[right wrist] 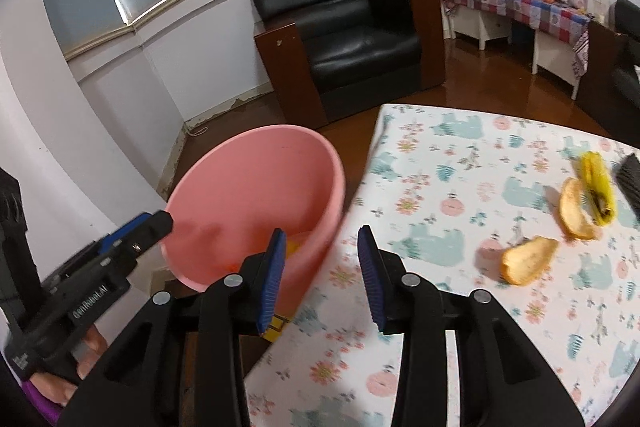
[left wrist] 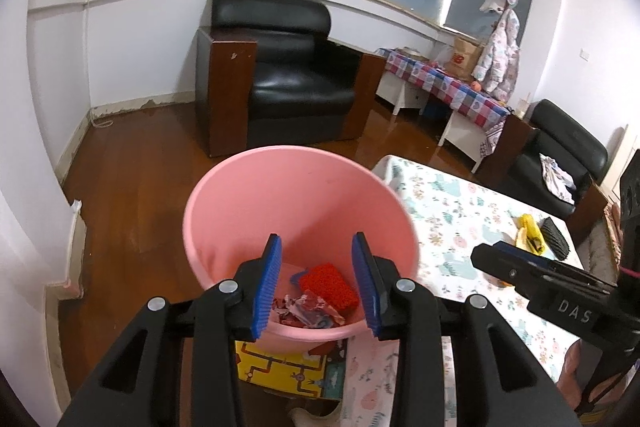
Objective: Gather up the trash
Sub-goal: 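Move both tools back over the table toward the bread crusts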
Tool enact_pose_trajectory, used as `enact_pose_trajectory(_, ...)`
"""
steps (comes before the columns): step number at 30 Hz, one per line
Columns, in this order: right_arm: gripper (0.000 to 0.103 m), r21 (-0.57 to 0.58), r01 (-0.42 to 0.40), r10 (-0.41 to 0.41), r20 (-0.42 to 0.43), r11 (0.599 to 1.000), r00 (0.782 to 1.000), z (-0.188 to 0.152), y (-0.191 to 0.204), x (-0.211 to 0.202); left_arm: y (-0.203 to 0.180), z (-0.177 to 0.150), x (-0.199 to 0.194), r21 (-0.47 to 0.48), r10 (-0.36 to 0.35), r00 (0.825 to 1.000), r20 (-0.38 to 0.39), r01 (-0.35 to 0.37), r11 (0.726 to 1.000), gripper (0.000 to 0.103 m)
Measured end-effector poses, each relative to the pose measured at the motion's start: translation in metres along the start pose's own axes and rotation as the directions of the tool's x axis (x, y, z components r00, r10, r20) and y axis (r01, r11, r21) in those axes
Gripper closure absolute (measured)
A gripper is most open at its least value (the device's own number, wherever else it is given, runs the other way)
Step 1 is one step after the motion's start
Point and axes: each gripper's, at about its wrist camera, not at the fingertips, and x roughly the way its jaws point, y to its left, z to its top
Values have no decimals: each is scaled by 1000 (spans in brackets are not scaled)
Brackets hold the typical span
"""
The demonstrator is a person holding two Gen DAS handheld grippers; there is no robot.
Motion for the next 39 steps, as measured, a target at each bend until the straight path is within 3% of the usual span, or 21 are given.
enact_pose_trajectory(9,65,51,83,-85,49,995,995,-19,-46,-37,-43,-3,-14,72,-66,998,7,66,995,67)
enact_pose_trajectory(19,65,194,179,-195,65,965,979,-44,-121,-66,-105,-15,-4,152,-168,984,-53,174,973,67)
enact_pose_trajectory(31,65,301,193,-215,44,934,976,-59,-175,-68,-191,-25,47,239,-258,953,-158,290,927,67)
enact_pose_trajectory(39,65,334,167,-192,43,928,980,-52,-195,-62,-226,-36,106,239,-238,935,-264,302,923,67)
